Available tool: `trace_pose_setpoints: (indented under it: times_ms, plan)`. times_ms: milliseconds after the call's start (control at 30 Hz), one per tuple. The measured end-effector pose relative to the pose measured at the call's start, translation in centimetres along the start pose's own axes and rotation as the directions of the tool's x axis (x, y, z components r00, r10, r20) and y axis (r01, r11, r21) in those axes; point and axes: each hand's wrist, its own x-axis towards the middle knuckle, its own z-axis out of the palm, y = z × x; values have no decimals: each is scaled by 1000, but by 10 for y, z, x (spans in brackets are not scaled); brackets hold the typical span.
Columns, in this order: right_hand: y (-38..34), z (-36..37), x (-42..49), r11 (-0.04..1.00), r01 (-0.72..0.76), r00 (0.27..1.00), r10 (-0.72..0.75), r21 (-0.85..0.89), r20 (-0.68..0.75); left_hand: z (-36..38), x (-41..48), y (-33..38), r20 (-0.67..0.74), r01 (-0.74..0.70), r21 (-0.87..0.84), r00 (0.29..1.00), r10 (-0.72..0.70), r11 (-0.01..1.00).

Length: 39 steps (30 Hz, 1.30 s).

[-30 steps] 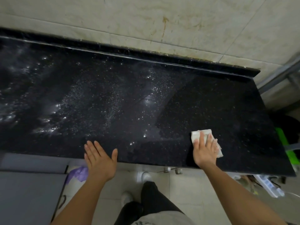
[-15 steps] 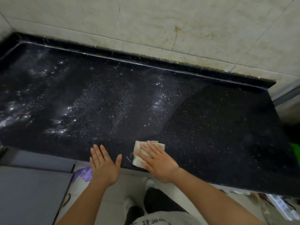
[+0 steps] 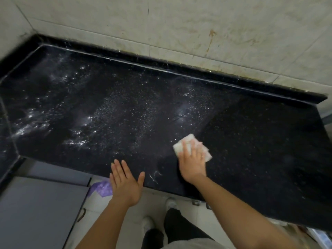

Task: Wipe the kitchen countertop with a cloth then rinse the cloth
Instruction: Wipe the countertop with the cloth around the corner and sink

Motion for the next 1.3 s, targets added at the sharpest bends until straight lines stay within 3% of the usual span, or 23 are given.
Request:
trace_pose_setpoints:
  times_ms: [133,267,367,433,533,633,733,800,900,1100,1167,1300]
  plan:
    - [-35,26,-32,933,349,936,-344,-84,73,0,1,0,14,-5,-11,1000,5,1000]
    - [-30,25,-52,813,573,815,-552,-102,177,-1,-1,-4,-1,-33,-65,999,33,997]
    - [-6,12,-61,743,658,747,-623,-122,232,-2,-2,-5,5,-47,-53,999,47,997]
    - [17,7,-63,776,619,781,-590,-122,204,-2,-3,-6,7,-52,-40,999,53,998]
    - [54,3,-57,881,437,897,-441,-182,20,-3,-4,-5,5,-60,-39,998,60,997]
    - [59,-1,-48,997,68,997,-69,-43,-21,-5,-4,-4,19,-64,-38,998,65,997]
    - [14,9,-41,983,-174,983,177,58,-53,-6,-5,-4,31,-64,-48,997,66,997]
    - [-19,27,-43,997,-78,996,79,25,-40,-6,-6,-4,28,-66,-67,997,68,996]
    - [-51,48,-66,968,241,970,-238,-63,50,-5,-6,-6,2,-74,-107,997,75,991]
    - [-14,28,-79,854,508,858,-491,-110,152,-1,-5,-8,-31,-86,-108,996,83,990]
    - [16,20,-78,863,488,869,-468,-130,160,0,-7,-8,-38,-85,-101,996,82,991]
    - [75,0,-66,958,222,975,-216,-183,55,0,-5,-3,-74,-57,-76,996,51,995]
